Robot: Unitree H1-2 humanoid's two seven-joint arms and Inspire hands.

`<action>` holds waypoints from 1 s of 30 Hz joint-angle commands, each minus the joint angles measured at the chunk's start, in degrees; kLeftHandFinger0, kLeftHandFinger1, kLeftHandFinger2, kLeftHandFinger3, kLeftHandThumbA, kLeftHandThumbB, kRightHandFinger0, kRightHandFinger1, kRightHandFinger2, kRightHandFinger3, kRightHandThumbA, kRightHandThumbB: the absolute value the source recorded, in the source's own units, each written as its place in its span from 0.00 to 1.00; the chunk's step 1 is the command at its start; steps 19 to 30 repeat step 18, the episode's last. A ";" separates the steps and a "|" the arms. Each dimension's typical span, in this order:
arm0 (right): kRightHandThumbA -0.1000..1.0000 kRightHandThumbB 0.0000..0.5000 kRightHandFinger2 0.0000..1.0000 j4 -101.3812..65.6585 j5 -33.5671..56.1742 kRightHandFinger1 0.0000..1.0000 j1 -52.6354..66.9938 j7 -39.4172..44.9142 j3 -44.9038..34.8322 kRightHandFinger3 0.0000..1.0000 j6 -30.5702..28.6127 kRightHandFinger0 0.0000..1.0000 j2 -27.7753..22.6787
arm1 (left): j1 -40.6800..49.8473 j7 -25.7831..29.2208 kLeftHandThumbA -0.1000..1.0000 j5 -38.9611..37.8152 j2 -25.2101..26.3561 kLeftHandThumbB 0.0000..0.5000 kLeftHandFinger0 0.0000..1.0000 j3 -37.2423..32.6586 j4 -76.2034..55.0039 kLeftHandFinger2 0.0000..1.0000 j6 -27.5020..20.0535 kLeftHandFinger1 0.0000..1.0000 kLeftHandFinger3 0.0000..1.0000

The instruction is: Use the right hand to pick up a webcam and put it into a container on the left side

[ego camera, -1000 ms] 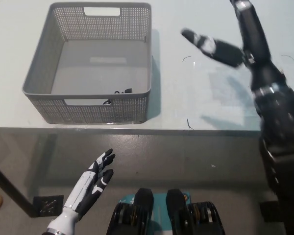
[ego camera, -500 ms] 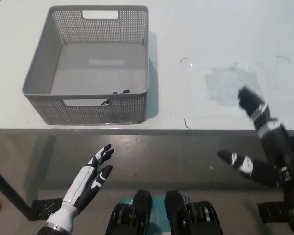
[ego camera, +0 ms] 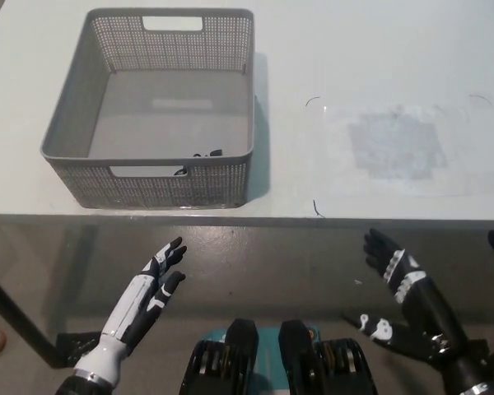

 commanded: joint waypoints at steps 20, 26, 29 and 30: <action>1.00 0.33 1.00 13.74 -3.92 1.00 -5.39 0.28 -0.24 1.00 -5.54 1.00 0.15 | -1.67 0.12 0.95 -0.43 0.49 0.12 0.89 1.55 -0.20 1.00 -1.99 1.00 1.00; 1.00 0.33 1.00 13.74 -3.92 1.00 -5.39 0.28 -0.24 1.00 -5.54 1.00 0.15 | -1.67 0.12 0.95 -0.43 0.49 0.12 0.89 1.55 -0.20 1.00 -1.99 1.00 1.00; 1.00 0.33 1.00 13.74 -3.92 1.00 -5.39 0.28 -0.24 1.00 -5.54 1.00 0.15 | -1.67 0.12 0.95 -0.43 0.49 0.12 0.89 1.55 -0.20 1.00 -1.99 1.00 1.00; 1.00 0.33 1.00 13.74 -3.92 1.00 -5.39 0.28 -0.24 1.00 -5.54 1.00 0.15 | -1.67 0.12 0.95 -0.43 0.49 0.12 0.89 1.55 -0.20 1.00 -1.99 1.00 1.00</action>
